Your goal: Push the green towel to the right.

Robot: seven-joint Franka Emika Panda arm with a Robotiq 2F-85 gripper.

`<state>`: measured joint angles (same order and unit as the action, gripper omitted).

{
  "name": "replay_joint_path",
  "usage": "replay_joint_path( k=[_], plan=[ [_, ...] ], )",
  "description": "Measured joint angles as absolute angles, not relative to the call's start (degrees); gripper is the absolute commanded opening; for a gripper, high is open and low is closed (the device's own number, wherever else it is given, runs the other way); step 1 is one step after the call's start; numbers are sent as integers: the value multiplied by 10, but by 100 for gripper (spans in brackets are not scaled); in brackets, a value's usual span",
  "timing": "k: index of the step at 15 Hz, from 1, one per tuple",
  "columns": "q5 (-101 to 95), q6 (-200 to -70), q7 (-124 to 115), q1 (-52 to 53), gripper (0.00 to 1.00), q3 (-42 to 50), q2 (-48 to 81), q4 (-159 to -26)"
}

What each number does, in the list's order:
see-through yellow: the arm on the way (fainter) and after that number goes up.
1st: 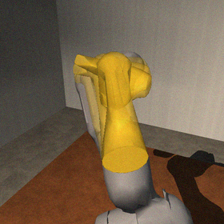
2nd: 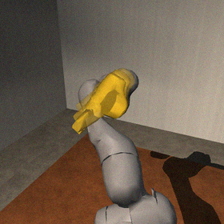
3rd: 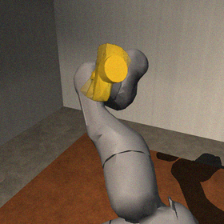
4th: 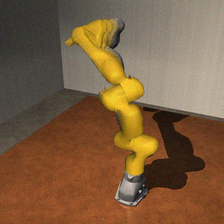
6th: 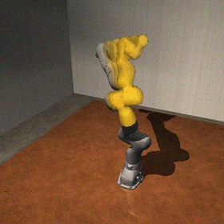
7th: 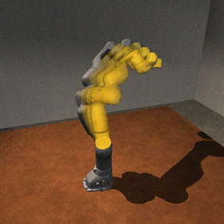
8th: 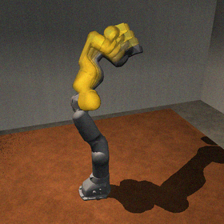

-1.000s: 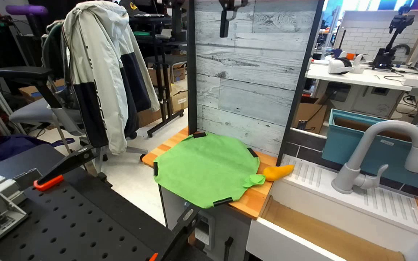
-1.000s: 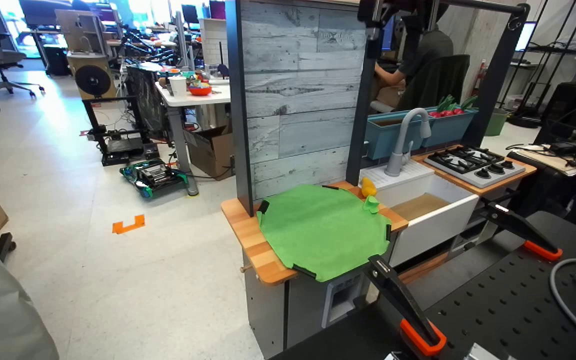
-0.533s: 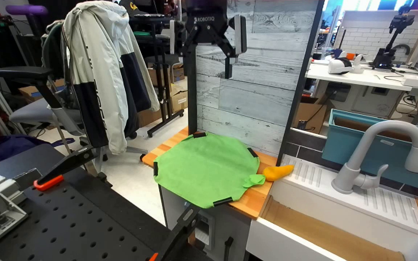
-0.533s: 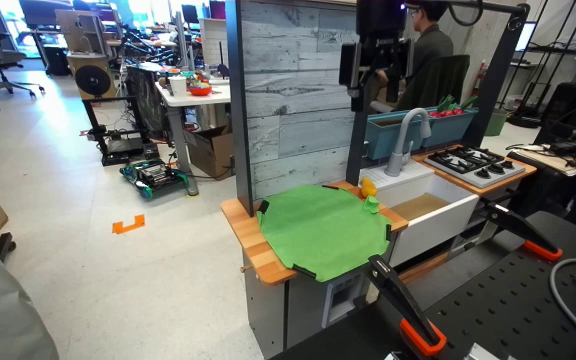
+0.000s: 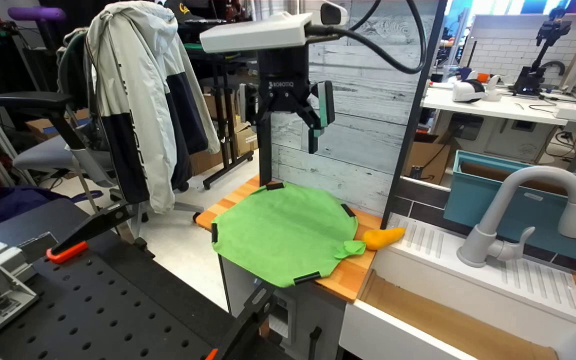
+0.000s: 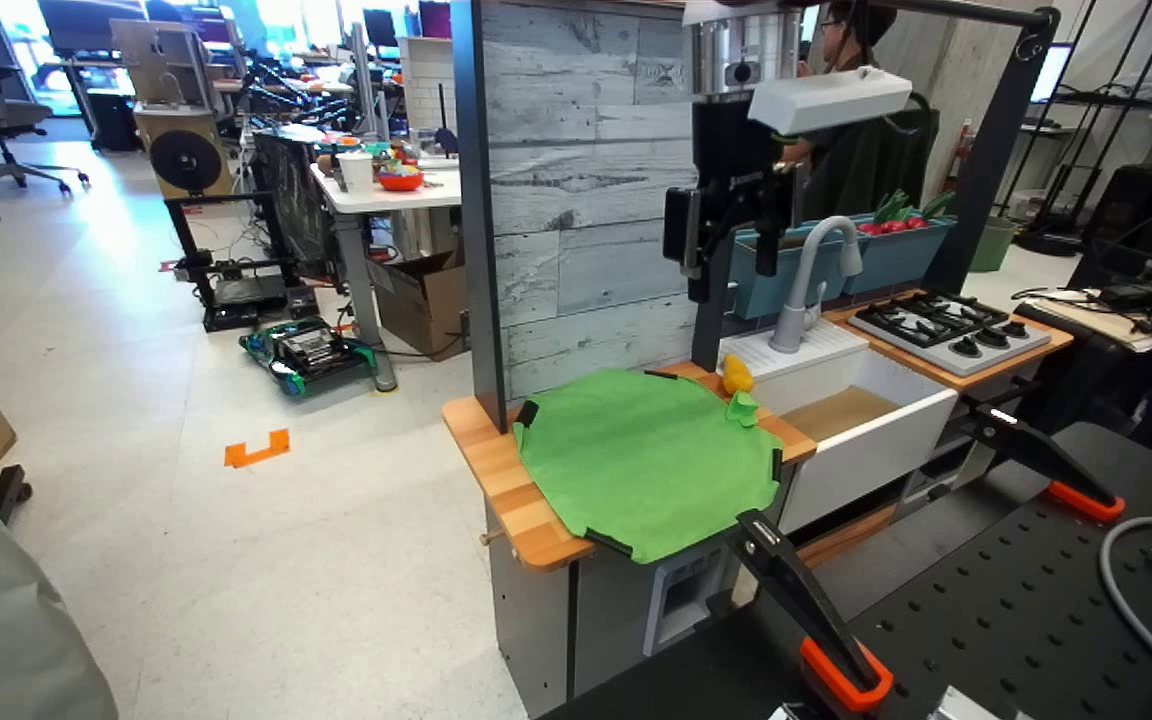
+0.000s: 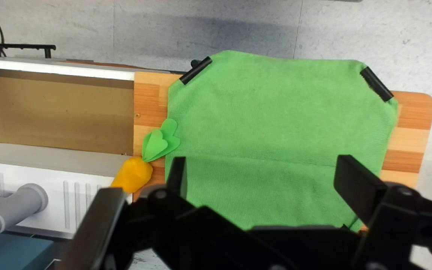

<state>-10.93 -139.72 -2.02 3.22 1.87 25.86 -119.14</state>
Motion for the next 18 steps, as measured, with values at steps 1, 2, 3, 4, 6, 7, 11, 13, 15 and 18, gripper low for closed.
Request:
replay_joint_path(
  k=[1, 2, 3, 4, 6, 7, 11, 13, 15, 18],
  plan=[
    [-109, -1411, -23, 32, 100, 20, 268, -1190],
    [-109, -1425, -24, 32, 100, 21, 278, -1188],
    [-109, -1439, -25, 32, 100, 22, 287, -1187],
    [-109, -1451, -26, 32, 100, 23, 296, -1185],
    [-109, -1470, -26, 32, 100, 23, 315, -1180],
    [-108, -1478, -26, 31, 100, 23, 325, -1177],
    [-104, -1504, -26, 30, 100, 23, 367, -1158],
    [-102, -1521, -26, 30, 100, 23, 390, -1146],
    [-97, -1538, -25, 29, 100, 23, 414, -1133],
    [-88, -1567, -22, 25, 100, 20, 450, -1113]
  ],
)
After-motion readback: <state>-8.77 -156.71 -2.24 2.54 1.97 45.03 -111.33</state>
